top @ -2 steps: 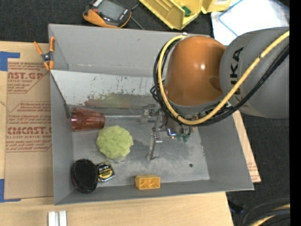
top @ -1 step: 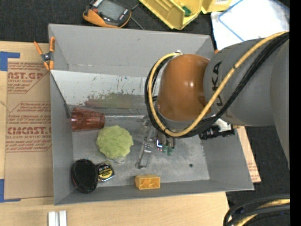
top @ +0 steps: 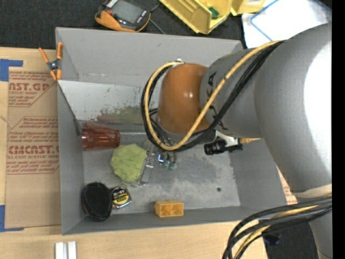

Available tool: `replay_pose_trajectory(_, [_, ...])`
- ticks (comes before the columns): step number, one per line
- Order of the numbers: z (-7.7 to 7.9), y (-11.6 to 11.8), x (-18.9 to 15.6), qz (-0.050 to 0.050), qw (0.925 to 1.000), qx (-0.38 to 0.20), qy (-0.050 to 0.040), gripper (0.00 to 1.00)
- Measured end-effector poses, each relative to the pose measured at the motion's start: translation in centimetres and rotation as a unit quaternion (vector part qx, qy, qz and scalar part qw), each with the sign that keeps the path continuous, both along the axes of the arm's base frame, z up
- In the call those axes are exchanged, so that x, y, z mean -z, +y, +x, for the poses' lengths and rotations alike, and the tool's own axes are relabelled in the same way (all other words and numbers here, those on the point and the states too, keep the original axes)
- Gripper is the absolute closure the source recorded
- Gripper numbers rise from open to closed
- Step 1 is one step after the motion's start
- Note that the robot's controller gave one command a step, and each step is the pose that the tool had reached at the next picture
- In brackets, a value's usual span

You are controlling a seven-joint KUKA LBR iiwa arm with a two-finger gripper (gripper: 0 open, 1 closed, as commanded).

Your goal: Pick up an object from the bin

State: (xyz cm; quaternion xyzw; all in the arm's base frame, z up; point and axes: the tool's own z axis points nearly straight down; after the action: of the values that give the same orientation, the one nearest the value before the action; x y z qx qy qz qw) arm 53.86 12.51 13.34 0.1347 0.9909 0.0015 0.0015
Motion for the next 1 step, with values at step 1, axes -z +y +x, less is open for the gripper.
replay_pose_trajectory(1, [0.05,-0.14,-0.32,-0.001,0.9998,-0.022,-0.0002,0.0])
